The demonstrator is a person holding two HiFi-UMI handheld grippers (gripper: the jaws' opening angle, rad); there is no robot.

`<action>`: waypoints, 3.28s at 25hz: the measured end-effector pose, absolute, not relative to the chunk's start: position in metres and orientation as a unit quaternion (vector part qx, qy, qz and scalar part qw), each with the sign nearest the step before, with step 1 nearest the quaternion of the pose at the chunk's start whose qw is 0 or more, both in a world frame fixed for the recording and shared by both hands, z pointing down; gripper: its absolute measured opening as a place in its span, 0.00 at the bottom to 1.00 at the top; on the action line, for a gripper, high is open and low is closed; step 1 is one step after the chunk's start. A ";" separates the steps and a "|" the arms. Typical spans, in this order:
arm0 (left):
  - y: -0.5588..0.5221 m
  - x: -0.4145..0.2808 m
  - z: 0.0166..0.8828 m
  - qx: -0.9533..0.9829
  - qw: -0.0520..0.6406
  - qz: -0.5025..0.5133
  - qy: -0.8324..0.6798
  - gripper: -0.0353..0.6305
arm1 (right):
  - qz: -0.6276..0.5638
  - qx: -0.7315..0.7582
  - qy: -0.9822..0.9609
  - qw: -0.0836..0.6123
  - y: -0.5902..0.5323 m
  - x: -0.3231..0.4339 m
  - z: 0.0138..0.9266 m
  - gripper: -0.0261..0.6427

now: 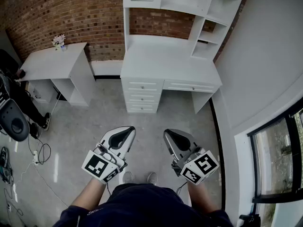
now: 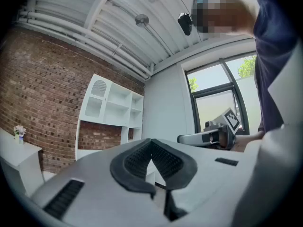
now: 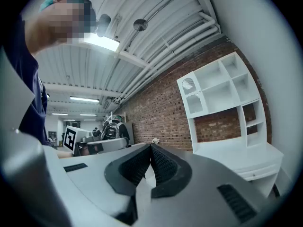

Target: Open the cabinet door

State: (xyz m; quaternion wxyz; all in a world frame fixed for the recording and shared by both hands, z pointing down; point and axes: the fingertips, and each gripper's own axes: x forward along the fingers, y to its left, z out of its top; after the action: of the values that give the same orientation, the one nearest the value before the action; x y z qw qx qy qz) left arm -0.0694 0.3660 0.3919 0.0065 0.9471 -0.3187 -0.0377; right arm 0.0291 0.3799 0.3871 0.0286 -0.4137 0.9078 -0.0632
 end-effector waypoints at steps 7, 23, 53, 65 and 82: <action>0.366 -0.061 0.393 0.947 0.007 -0.035 -0.318 0.06 | -0.067 -0.412 0.908 0.032 0.381 0.036 0.387 0.08; 0.374 -0.009 0.396 0.947 -0.006 -0.017 -0.322 0.06 | -0.090 -0.399 0.911 0.056 0.385 0.082 0.398 0.08; 0.316 -0.011 0.411 0.937 0.008 -0.015 -0.349 0.06 | -0.110 -0.392 0.912 0.045 0.325 0.095 0.412 0.08; 0.214 -0.055 0.408 0.943 0.007 -0.026 -0.333 0.06 | -0.106 -0.406 0.907 0.044 0.229 0.049 0.408 0.08; 0.106 -0.117 0.404 0.951 0.020 -0.039 -0.308 0.06 | -0.107 -0.425 0.898 0.030 0.130 -0.017 0.400 0.08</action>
State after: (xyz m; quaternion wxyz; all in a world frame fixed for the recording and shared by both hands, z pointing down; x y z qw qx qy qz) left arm -0.1166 0.1056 0.4045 0.0195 0.9505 -0.3076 -0.0393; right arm -0.0173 0.1297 0.4000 0.0298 -0.4252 0.8982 -0.1073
